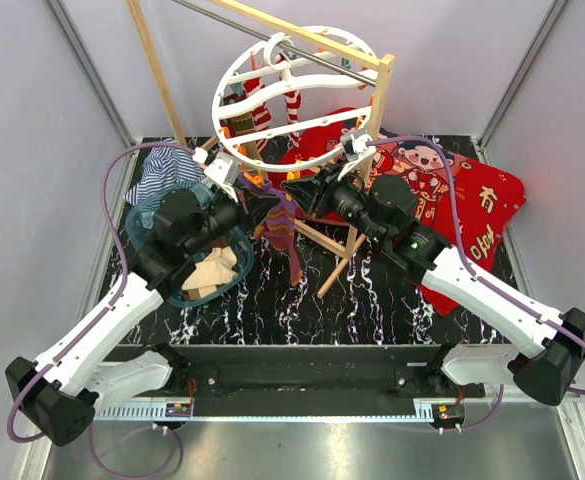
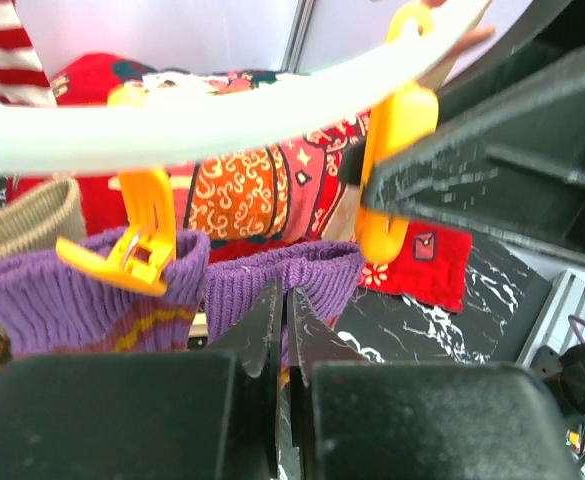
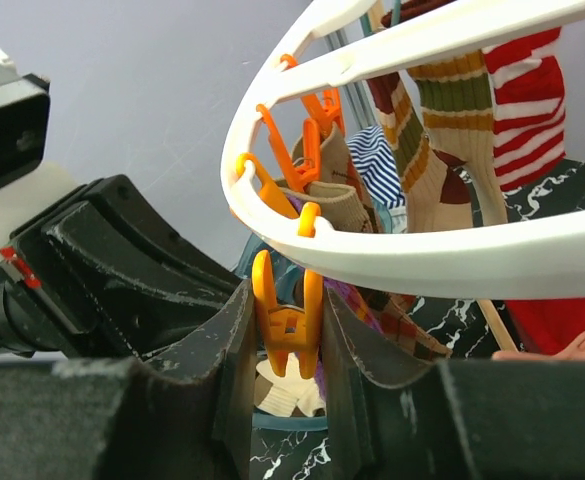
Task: Clip the socks to the hanger
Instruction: Clamp the sock onto the hanger.
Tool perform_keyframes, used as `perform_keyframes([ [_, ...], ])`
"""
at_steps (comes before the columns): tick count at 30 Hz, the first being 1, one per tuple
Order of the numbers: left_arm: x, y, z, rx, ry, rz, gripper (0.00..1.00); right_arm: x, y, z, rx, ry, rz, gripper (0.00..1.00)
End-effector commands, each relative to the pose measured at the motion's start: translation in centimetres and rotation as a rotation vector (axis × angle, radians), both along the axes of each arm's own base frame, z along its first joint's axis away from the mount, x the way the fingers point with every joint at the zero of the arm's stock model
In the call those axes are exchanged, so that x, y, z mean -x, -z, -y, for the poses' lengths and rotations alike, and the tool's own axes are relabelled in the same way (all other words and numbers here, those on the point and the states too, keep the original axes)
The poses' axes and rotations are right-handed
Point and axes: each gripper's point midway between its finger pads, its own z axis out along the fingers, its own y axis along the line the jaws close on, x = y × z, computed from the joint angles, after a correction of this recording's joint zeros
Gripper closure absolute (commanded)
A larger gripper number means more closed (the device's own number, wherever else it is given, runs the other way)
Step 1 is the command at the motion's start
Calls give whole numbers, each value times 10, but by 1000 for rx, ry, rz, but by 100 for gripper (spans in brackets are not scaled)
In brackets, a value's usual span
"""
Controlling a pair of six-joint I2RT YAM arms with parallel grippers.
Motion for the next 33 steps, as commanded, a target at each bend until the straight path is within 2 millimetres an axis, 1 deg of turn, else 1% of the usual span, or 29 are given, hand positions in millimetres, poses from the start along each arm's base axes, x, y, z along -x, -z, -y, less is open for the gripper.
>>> perform_keyframes([
  [1,-3,-43,1,67,-11,94,100,7,-34,0,-52,-43,88,100],
  [9,1,-49,3,71,16,109,100,7,-33,0,-45,-41,94,100],
  [14,8,-49,5,58,52,129,100,8,-35,2,-46,-38,101,100],
  [18,11,-46,6,41,68,134,100,7,-37,4,-47,-31,109,100],
  [22,14,-48,7,40,86,147,100,7,-35,4,-49,-26,110,100],
  [29,17,-52,5,45,87,161,100,8,-35,5,-50,-28,118,100],
  [33,15,-56,3,58,69,168,100,9,-36,3,-51,-40,119,100],
])
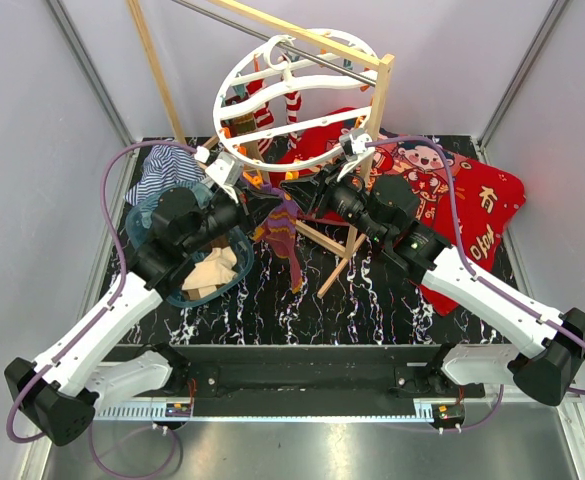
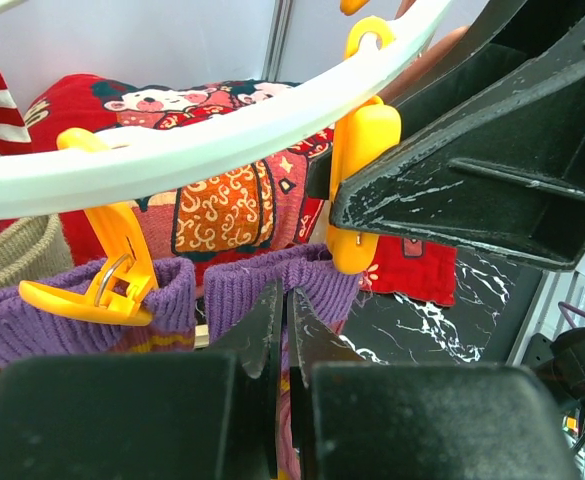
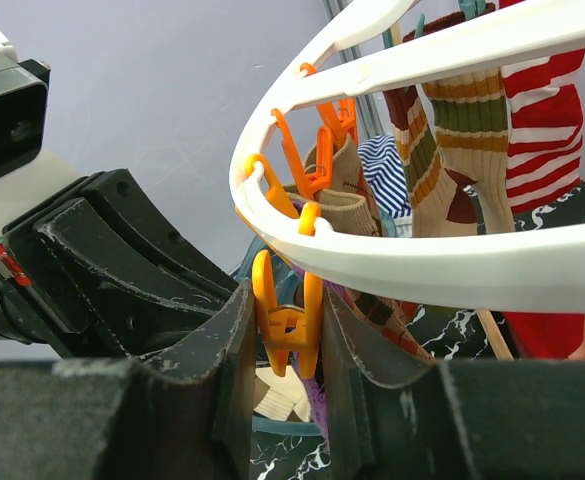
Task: Clip the socks to the hanger
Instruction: Clamp the sock onto the hanger.
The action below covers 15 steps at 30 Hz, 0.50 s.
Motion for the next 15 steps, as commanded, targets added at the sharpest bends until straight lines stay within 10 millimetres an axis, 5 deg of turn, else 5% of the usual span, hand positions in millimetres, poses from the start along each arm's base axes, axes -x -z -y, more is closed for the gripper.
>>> perform_keyframes([
  [1,8,-46,-3,71,9,126,100,5,-28,6,-55,-10,68,100],
  [15,5,-59,-1,105,4,132,100,9,-27,1,-60,-45,55,100],
])
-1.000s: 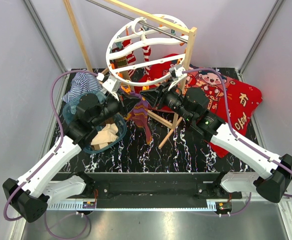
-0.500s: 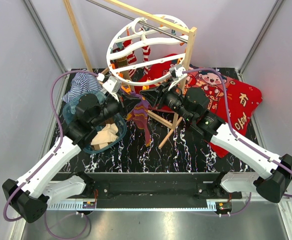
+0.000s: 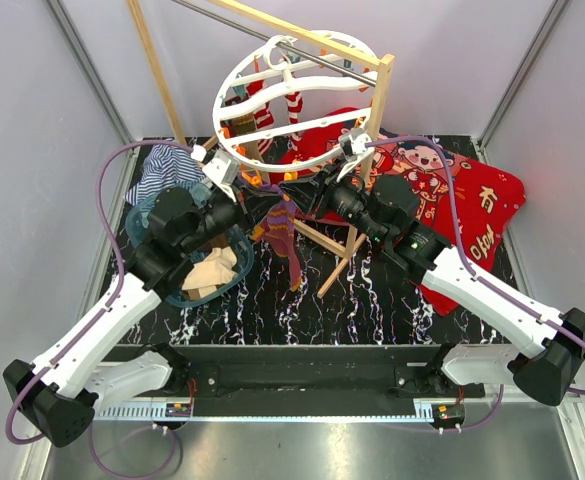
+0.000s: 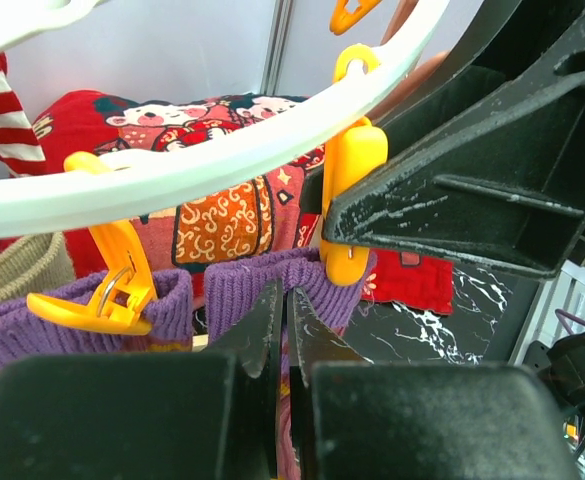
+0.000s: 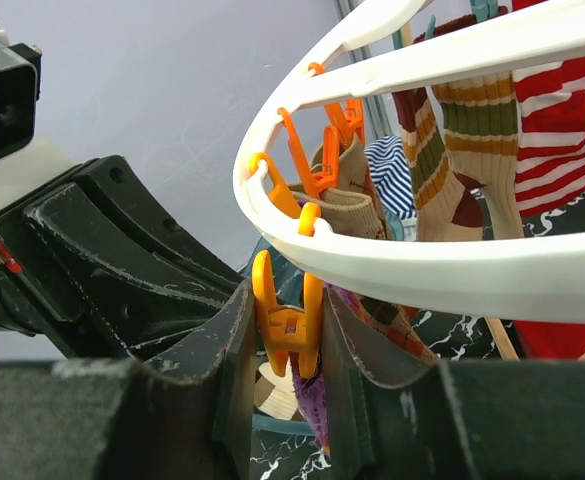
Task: Clip the socks to the hanger
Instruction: Clamp the sock onto the hanger.
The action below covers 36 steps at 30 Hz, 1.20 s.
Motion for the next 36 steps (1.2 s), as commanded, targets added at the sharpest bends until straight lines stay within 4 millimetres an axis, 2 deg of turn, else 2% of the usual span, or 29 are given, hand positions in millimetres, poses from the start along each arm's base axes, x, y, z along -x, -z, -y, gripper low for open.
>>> perform_keyframes([
  [1,4,-51,1,91,15,110,100,7,-25,2,-58,-33,50,100],
  [14,7,-70,1,142,18,118,100,9,-20,0,-57,-45,43,98],
  [15,8,-71,1,144,19,119,100,8,-20,0,-56,-45,43,94],
  [16,6,-70,0,143,12,116,100,8,-20,0,-55,-43,44,83],
  [19,6,-69,2,140,15,114,100,10,-21,3,-55,-41,49,63],
  [20,5,-67,1,136,13,111,100,10,-21,4,-52,-37,53,51],
  [24,0,-54,0,115,-9,86,100,14,-21,11,-29,-30,65,31],
  [30,-14,-32,-11,65,-107,63,100,34,-6,25,71,-65,63,15],
  [34,-26,-25,-25,34,-208,56,100,50,11,44,158,-68,47,13],
  [36,-29,-24,-30,23,-238,60,100,52,16,52,188,-52,55,13],
])
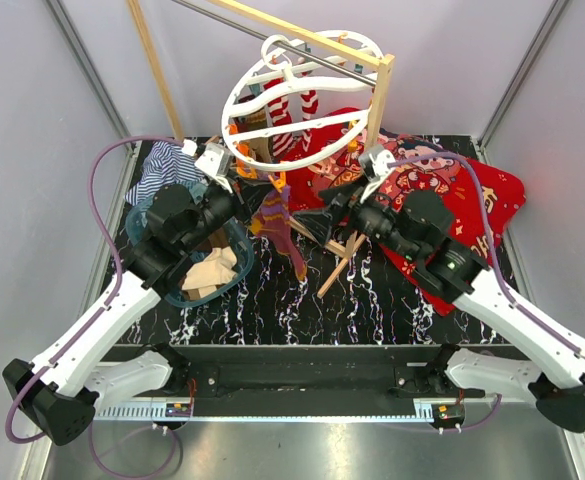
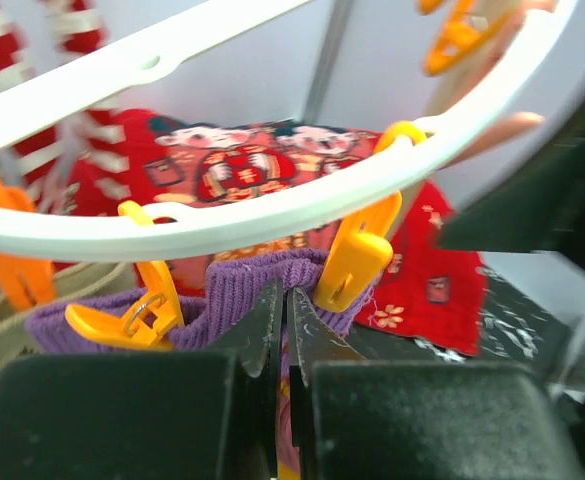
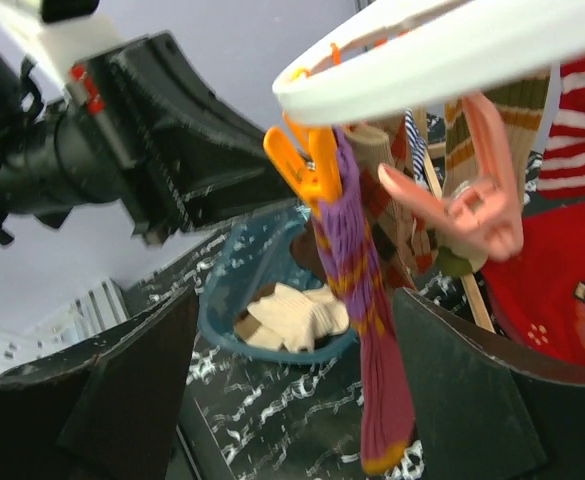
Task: Clip the socks to the hanger
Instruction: Clamp the sock onto the hanger, then open the clamp at the hanger.
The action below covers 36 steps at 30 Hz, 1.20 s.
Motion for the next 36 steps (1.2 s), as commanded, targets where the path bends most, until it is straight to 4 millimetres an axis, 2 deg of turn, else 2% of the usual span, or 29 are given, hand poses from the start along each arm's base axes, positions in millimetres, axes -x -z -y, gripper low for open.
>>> perform_keyframes([
  [1,-13,-12,-21,-10,-136,54,100,14,14,25,99,17,23,13],
  [5,-18,-15,-29,-35,-183,66,100,5,14,39,120,99,47,13],
  [9,-22,-14,-39,-62,-239,65,100,-7,6,43,123,165,64,15],
  [21,-20,-12,-45,-76,-257,63,100,-20,-25,14,90,104,156,17],
  [36,-17,-14,-44,-67,-243,62,100,-38,-57,1,77,125,286,18],
])
